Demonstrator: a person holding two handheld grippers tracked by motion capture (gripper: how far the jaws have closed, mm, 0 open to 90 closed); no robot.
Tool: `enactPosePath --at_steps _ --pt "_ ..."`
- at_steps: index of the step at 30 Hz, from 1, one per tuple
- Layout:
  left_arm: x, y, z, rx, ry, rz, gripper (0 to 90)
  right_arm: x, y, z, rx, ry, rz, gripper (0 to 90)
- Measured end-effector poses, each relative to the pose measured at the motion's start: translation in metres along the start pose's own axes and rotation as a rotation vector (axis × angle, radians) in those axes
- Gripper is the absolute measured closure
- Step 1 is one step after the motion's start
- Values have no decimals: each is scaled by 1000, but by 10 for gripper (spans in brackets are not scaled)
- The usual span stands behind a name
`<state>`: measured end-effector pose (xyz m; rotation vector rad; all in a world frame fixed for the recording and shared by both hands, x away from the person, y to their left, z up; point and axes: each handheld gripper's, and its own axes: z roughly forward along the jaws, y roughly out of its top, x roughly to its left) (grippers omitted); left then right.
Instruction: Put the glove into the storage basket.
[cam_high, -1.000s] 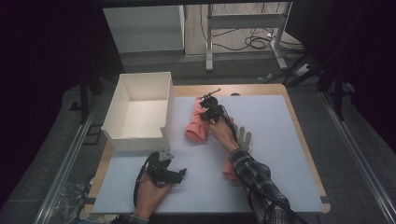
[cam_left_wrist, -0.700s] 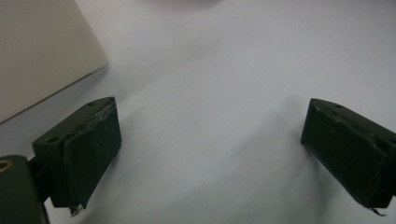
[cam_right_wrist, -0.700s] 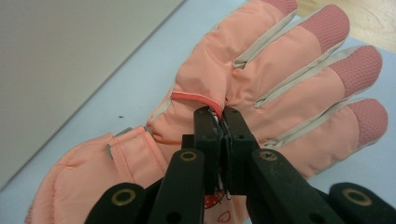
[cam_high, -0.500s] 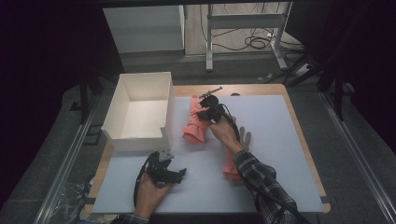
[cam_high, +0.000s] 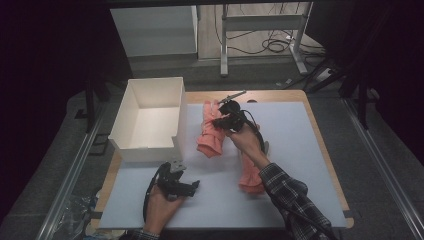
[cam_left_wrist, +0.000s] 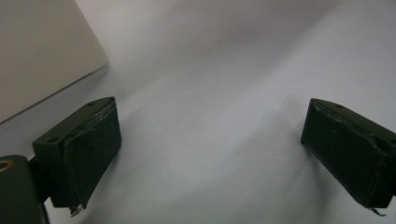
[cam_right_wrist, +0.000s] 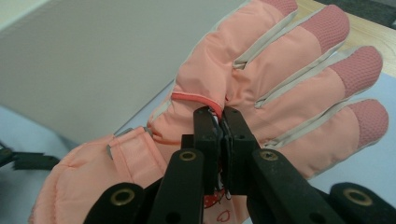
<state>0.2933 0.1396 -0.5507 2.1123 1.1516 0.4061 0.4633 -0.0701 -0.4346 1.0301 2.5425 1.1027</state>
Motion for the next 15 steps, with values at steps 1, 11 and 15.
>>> enactPosePath --at_steps 1,11,15 --pt "0 0 0 0 0 0 49 1 0 -3 -2 6 -5 856" --pt "0 0 0 -1 1 2 50 8 -3 -27 -11 48 -36 856" --pt "0 0 0 -1 0 2 49 9 -7 -38 -17 65 -39 856"
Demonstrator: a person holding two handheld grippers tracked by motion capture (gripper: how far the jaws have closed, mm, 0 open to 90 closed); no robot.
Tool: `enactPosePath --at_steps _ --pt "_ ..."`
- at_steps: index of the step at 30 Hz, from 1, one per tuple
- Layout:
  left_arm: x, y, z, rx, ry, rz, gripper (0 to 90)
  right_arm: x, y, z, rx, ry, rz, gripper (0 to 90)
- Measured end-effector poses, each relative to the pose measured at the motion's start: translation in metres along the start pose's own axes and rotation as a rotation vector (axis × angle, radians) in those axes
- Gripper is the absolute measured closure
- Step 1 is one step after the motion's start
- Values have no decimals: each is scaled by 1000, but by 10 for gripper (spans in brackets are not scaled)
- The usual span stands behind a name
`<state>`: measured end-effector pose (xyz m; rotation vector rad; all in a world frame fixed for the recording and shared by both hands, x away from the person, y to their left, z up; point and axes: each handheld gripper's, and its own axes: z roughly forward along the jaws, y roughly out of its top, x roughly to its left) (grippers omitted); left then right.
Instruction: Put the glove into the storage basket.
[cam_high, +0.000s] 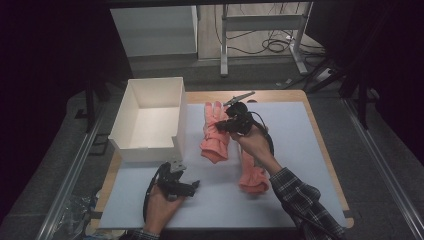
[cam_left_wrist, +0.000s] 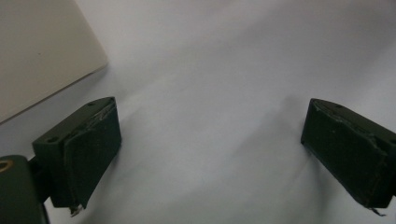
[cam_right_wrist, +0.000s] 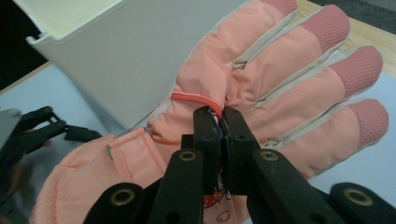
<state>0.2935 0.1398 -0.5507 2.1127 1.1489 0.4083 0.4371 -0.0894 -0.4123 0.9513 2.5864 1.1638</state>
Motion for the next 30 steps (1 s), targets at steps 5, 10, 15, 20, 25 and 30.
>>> enactPosePath --at_steps 5,10,15,20,25,30 --pt "0 0 0 -2 2 -4 49 0 -8 -18 -6 13 -1 856" --pt "0 0 0 -3 1 -5 49 0 -12 -30 -6 9 -5 856" --pt "0 0 0 -2 1 -5 49 -3 -20 -49 -7 6 2 855" --pt "0 0 0 -2 1 -5 50 -5 -25 -60 -9 -4 2 856" --pt "0 0 0 -2 1 -4 49 -9 -35 -74 -11 -17 3 856" --pt "0 0 0 -2 1 -4 49 -11 -43 -82 -10 -22 7 856"
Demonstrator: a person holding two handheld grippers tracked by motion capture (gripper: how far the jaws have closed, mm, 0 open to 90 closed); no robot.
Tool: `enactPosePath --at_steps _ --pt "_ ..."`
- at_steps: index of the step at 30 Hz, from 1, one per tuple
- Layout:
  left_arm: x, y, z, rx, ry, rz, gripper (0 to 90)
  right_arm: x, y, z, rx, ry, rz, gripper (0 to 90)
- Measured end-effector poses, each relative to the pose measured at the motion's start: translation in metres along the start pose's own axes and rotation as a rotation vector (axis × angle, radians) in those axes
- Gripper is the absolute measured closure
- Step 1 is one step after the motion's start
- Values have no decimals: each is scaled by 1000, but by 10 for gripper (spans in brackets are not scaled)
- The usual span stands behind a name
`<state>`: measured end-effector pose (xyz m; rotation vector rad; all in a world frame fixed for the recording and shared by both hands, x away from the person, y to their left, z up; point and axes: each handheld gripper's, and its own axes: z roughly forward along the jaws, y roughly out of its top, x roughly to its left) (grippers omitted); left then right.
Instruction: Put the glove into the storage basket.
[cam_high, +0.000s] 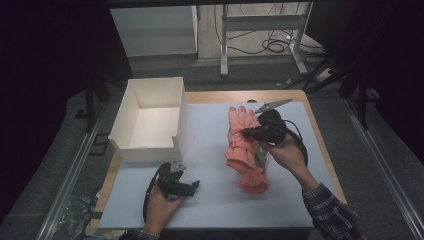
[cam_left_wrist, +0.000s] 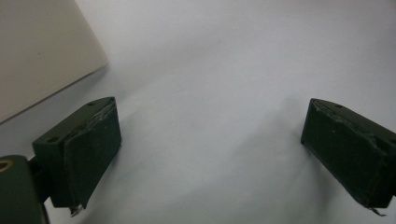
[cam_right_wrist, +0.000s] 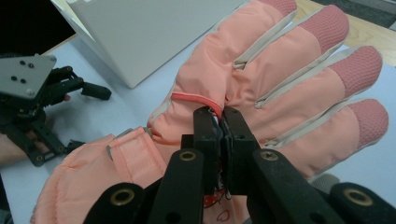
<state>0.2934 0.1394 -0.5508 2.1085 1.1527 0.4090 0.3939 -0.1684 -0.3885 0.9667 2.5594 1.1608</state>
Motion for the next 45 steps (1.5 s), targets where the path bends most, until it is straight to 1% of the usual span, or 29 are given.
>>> enactPosePath --at_steps 3,8,9,10,13,15,17,19,22,25,32,34,42,43,45 --pt "0 0 0 0 -1 0 49 -2 -9 -8 11 -10 2 856" --pt "0 0 0 -1 -1 -1 49 -3 -17 -15 21 -21 -3 856" --pt "0 0 0 -1 -1 -1 49 -4 -21 -18 27 -23 -6 856" --pt "0 0 0 -1 -1 -1 49 -4 -21 -18 27 -23 -6 856" --pt "0 0 0 0 -1 -1 49 -6 -30 -22 37 -26 -3 856" --pt "0 0 0 1 -1 -1 49 -9 -40 -22 44 -25 -6 855" --pt "0 0 0 1 -1 -1 49 -9 -43 -22 46 -23 -5 855" --pt "0 0 0 1 -1 -1 49 -12 -51 -19 53 -17 -6 854" --pt "0 0 0 3 -1 3 49 -13 -56 -16 62 -13 -3 854" --pt "0 0 0 0 -1 -1 50 -14 -63 -7 72 -8 -8 852" --pt "0 0 0 0 -1 -4 49 -16 -71 6 79 11 -25 845" --pt "0 0 0 2 -2 -1 50 -18 -73 11 81 13 -38 837" --pt "0 0 0 4 -1 1 49 -21 -81 24 94 6 -33 832" --pt "0 0 0 4 -1 1 49 -21 -83 27 88 8 -29 829" --pt "0 0 0 4 -1 1 49 -20 -84 27 83 5 -30 811"
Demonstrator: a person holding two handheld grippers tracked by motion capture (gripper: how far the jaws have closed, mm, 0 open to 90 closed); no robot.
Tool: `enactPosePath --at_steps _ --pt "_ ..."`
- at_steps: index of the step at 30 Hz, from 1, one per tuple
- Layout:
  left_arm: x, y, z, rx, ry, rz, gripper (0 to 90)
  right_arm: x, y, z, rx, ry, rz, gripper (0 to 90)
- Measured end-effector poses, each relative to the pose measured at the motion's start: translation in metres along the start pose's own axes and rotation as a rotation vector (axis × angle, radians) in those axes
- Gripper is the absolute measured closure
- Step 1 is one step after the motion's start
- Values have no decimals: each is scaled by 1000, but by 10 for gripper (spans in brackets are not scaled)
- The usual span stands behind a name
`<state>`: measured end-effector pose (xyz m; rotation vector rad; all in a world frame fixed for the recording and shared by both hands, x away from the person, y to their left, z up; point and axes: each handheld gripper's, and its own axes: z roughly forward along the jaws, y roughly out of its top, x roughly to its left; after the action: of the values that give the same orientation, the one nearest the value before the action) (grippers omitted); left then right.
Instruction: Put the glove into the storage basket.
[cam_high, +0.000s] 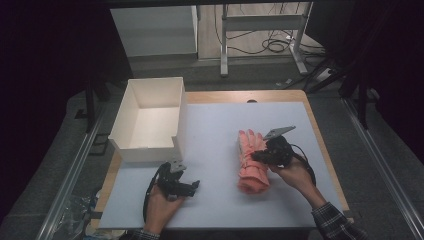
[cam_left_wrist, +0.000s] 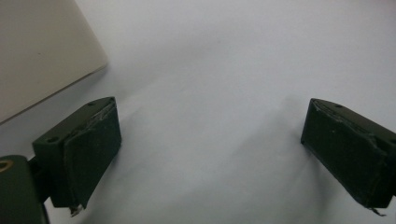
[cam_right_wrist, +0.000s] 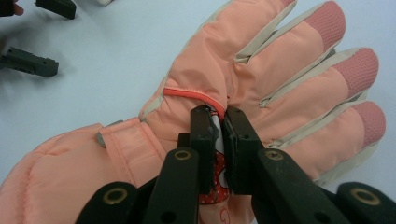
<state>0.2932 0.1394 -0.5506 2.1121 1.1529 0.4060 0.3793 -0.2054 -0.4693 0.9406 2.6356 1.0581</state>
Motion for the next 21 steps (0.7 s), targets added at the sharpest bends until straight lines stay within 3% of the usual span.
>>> enactPosePath --at_steps 3,4,7,8,15,21 --pt "0 0 0 0 0 0 50 2 0 -2 -10 -12 -3 745" --pt "0 0 0 0 0 0 49 4 1 -6 -35 -27 -15 648" --pt "0 0 0 0 0 -1 49 4 2 -11 -63 -27 -13 600" --pt "0 0 0 -4 0 -5 49 5 3 -17 -97 -27 -7 570" --pt "0 0 0 -6 1 -6 49 -2 -1 -38 -162 -65 12 512" --pt "0 0 0 -1 0 -1 49 -11 -27 -45 -146 -105 29 510"
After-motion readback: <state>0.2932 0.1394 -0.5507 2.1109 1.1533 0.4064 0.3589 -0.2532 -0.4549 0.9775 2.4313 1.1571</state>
